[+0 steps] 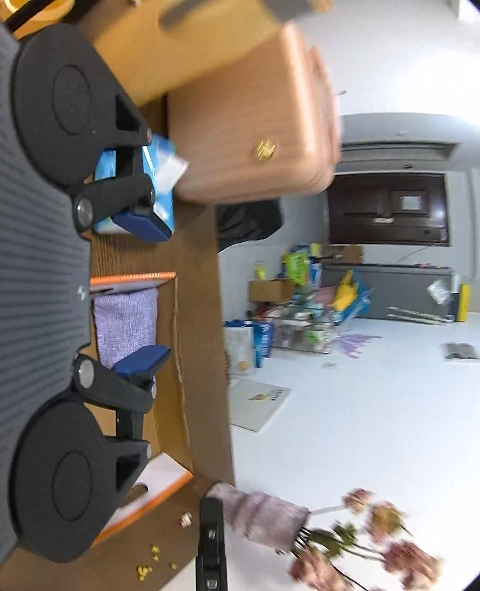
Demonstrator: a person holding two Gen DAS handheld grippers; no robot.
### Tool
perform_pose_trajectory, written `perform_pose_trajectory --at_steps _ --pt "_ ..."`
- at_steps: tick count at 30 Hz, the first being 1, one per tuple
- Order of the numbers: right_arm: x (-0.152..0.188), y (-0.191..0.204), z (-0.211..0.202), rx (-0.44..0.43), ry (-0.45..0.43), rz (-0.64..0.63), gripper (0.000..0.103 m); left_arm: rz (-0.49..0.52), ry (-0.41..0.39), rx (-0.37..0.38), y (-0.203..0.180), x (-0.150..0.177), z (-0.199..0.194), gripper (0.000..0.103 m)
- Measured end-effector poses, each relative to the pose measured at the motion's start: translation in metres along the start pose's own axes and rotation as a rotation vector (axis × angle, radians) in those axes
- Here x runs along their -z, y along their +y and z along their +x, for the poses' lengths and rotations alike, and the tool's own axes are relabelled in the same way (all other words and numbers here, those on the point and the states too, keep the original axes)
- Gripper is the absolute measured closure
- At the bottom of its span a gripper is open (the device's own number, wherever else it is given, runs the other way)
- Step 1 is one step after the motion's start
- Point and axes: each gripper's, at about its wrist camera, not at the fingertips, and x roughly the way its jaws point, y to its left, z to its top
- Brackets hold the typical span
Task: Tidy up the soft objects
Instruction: 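Carry the purple bag into the red cardboard box and open both grippers, then withdraw both grippers from the box back toward the table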
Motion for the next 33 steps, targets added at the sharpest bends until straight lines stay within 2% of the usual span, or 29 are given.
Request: perform_pose_trajectory --at_steps 3,6,10,13,16,21,24,26,29,33 --pt "0.006 0.001 -0.061 0.023 -0.044 0.003 0.045 0.006 -0.049 -0.004 0.003 0.002 -0.059 0.026" --pt "0.017 0.002 -0.113 0.037 -0.089 0.003 0.031 0.032 -0.103 -0.033 -0.001 0.011 -0.110 0.025" --pt "0.034 0.010 -0.170 0.048 -0.136 -0.021 0.029 0.072 -0.145 -0.036 -0.011 0.025 -0.160 0.022" --pt "0.053 0.020 -0.205 0.046 -0.183 -0.057 0.023 0.079 -0.176 -0.039 -0.014 0.039 -0.192 0.020" --pt "0.084 0.030 -0.231 0.040 -0.236 -0.097 0.020 0.065 -0.212 -0.031 -0.013 0.067 -0.218 0.017" --pt "0.166 0.035 -0.260 0.011 -0.326 -0.174 0.015 0.054 -0.241 -0.040 -0.018 0.139 -0.241 0.016" --pt "0.217 0.036 -0.270 0.052 -0.352 -0.198 0.014 0.012 -0.252 -0.009 -0.022 0.183 -0.252 0.015" --pt "0.248 0.035 -0.271 0.063 -0.334 -0.210 0.013 -0.031 -0.264 0.011 -0.027 0.209 -0.258 0.014" --pt "0.284 0.027 -0.270 0.069 -0.279 -0.168 0.013 -0.079 -0.269 0.001 -0.034 0.240 -0.264 0.010" --pt "0.313 0.011 -0.262 0.029 -0.230 -0.077 0.013 -0.055 -0.175 0.015 -0.048 0.260 -0.252 0.010"
